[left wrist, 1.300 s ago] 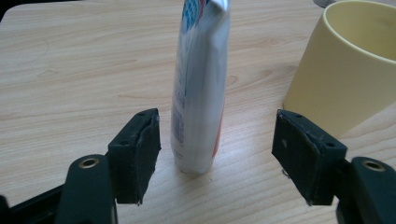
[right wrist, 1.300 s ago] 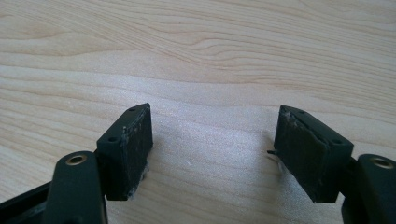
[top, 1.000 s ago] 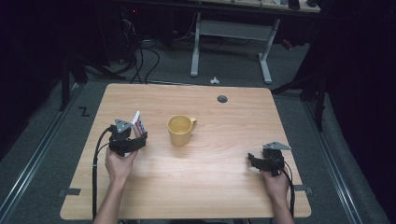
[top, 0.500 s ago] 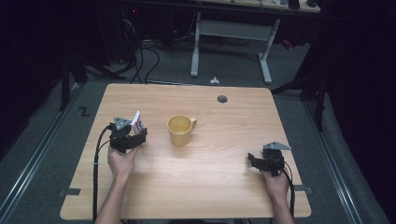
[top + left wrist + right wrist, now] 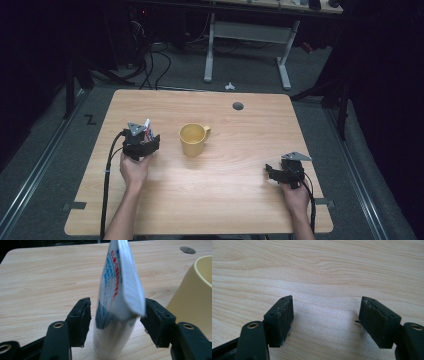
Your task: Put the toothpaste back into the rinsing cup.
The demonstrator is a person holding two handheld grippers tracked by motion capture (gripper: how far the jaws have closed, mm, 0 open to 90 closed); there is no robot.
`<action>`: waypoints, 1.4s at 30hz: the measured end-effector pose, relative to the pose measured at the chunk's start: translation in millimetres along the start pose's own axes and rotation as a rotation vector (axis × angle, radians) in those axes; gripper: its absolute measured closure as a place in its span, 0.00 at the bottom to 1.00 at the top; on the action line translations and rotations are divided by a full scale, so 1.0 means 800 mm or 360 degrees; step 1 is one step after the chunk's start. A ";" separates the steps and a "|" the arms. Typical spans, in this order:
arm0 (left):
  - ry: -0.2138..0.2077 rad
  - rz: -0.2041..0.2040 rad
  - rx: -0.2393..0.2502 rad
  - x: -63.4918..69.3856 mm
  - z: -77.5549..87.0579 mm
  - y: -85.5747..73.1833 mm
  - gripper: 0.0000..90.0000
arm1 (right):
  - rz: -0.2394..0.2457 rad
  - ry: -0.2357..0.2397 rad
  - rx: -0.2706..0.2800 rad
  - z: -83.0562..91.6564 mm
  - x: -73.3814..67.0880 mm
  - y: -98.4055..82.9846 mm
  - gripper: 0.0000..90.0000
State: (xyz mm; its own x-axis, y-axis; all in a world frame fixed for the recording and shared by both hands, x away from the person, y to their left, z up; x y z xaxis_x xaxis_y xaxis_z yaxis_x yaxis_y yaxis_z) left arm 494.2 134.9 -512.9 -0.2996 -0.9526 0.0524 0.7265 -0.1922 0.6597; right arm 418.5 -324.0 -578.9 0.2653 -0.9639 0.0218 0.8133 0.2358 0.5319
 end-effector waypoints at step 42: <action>-0.0003 0.0034 -0.0002 -0.006 -0.006 0.002 0.72 | 0.0001 0.0002 0.0000 0.000 0.000 0.000 0.31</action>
State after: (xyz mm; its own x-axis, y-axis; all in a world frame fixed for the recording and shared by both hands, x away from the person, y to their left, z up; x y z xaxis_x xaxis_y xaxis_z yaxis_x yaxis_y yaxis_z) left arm 499.5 138.3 -515.8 -0.2850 -0.9561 0.0676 0.7336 -0.1722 0.6574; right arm 418.5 -323.9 -578.8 0.2666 -0.9636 0.0212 0.8132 0.2367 0.5317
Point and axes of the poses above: each handheld gripper's, and its own axes: z roughly backward along the jaws, y roughly out of its top, x roughly to its right, the point moved 7 cm from there along -z, roughly forward along the jaws, and after that the axes turned 14 degrees about -x, right-handed, at the moved point
